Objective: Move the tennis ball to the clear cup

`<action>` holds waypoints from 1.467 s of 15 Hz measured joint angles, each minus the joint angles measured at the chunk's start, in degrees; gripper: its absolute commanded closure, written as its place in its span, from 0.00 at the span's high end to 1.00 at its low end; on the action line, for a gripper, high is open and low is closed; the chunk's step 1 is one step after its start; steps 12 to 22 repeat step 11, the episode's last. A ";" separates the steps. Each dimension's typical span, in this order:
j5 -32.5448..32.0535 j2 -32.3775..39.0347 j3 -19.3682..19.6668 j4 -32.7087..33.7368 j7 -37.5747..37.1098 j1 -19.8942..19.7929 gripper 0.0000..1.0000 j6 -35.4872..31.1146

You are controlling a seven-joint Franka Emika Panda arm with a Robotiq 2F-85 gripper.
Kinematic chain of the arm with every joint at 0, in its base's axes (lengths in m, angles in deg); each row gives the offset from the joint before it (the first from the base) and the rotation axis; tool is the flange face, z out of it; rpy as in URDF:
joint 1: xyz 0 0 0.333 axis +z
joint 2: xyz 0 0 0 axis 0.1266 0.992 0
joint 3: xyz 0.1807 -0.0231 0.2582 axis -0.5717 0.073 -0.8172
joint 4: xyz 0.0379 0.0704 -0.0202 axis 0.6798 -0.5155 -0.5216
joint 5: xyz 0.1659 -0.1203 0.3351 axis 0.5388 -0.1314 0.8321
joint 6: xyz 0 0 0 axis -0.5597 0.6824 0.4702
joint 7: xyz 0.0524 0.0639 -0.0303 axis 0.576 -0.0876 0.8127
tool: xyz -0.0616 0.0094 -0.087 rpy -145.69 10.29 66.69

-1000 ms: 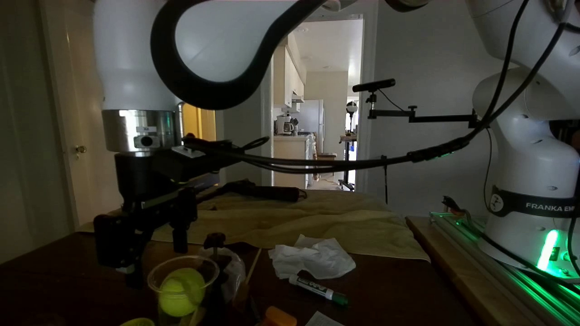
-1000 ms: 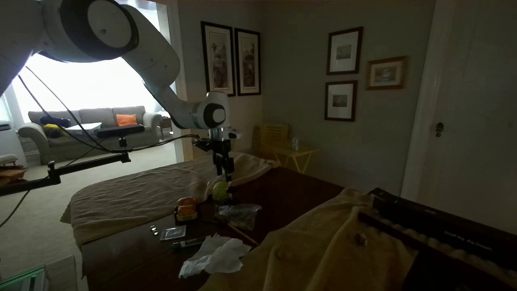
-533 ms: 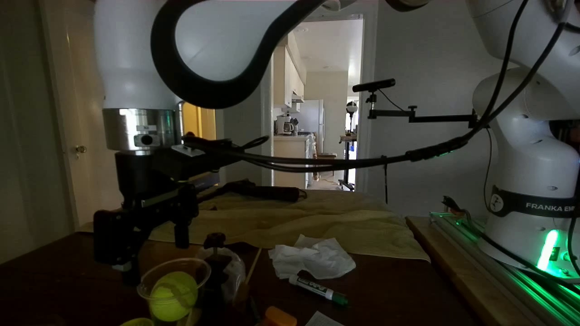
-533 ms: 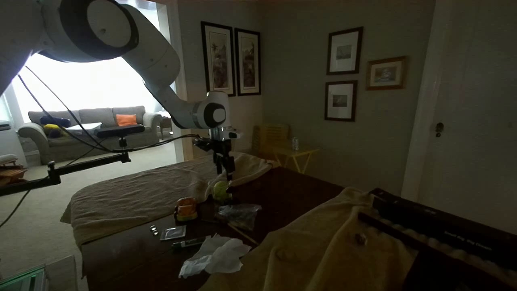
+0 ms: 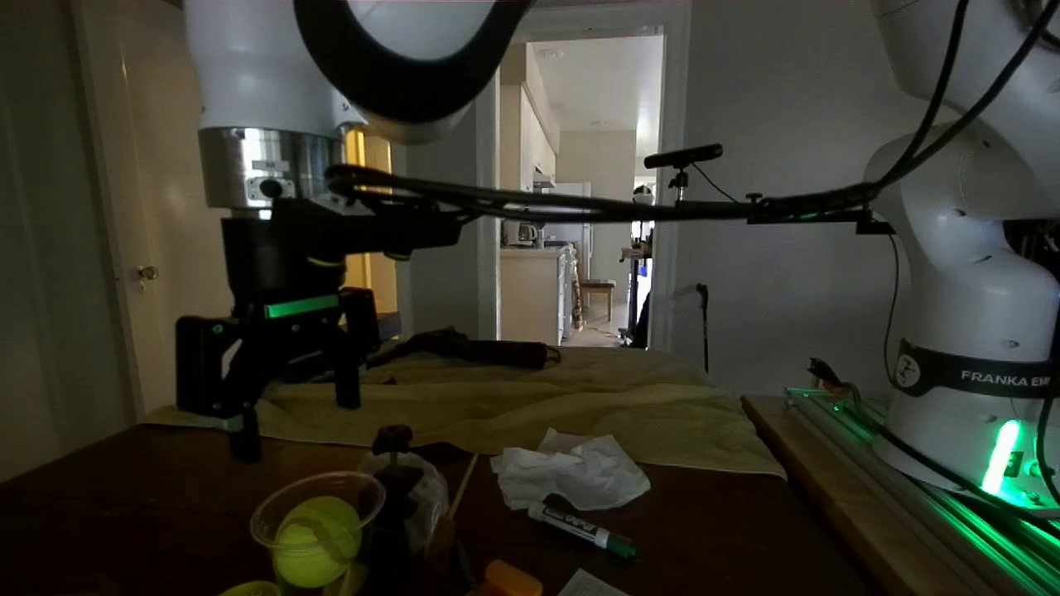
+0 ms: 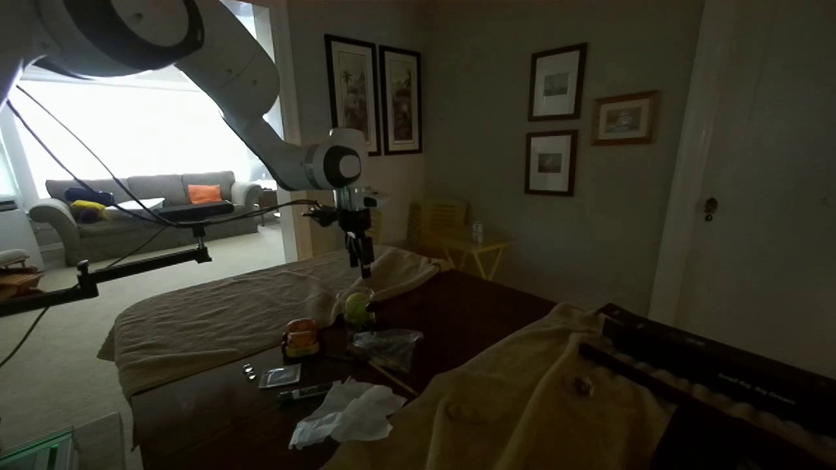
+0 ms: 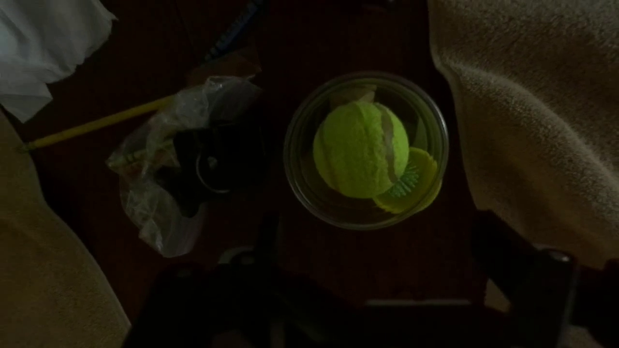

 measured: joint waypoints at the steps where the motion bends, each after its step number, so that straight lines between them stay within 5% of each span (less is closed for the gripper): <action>1: 0.01 -1.47 -0.18 -0.81 -0.53 -0.02 1.00 2.23; 9: 0.00 -13.41 -2.12 -7.80 7.06 -4.18 1.00 21.31; 22: 0.00 -13.69 -2.32 -7.89 7.30 -5.15 1.00 21.49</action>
